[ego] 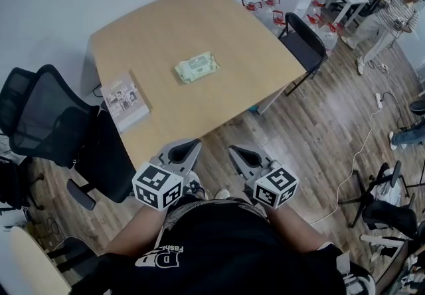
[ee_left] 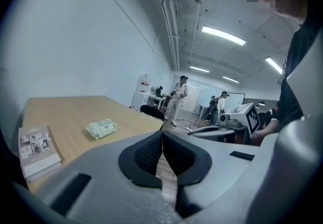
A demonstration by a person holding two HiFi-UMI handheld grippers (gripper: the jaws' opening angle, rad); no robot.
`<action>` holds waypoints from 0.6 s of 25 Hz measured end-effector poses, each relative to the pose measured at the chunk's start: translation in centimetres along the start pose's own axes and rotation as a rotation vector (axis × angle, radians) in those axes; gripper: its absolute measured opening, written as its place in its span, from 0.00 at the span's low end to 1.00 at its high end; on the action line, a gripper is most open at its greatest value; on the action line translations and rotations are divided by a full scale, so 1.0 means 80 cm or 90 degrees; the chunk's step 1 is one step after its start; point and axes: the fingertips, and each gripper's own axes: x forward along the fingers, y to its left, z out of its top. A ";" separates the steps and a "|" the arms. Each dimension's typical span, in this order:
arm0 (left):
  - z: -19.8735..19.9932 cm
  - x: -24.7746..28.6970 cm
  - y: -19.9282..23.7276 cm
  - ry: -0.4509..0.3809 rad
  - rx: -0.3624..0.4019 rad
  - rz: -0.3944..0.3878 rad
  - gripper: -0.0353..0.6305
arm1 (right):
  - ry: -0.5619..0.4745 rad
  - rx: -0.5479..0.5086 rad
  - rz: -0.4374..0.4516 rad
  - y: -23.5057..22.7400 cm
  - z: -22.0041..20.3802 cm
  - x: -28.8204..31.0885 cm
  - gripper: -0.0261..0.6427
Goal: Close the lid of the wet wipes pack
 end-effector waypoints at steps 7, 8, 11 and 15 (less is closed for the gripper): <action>-0.001 0.003 0.002 0.003 -0.002 -0.001 0.08 | 0.003 0.000 -0.001 -0.002 0.000 0.003 0.04; -0.001 0.003 0.003 0.004 -0.001 -0.001 0.08 | 0.003 0.000 -0.001 -0.003 0.000 0.004 0.04; 0.000 0.004 0.006 0.004 -0.001 0.000 0.08 | 0.004 0.000 0.000 -0.004 0.000 0.006 0.04; 0.001 0.005 0.009 0.005 -0.003 -0.001 0.08 | 0.006 0.000 0.001 -0.004 0.001 0.010 0.04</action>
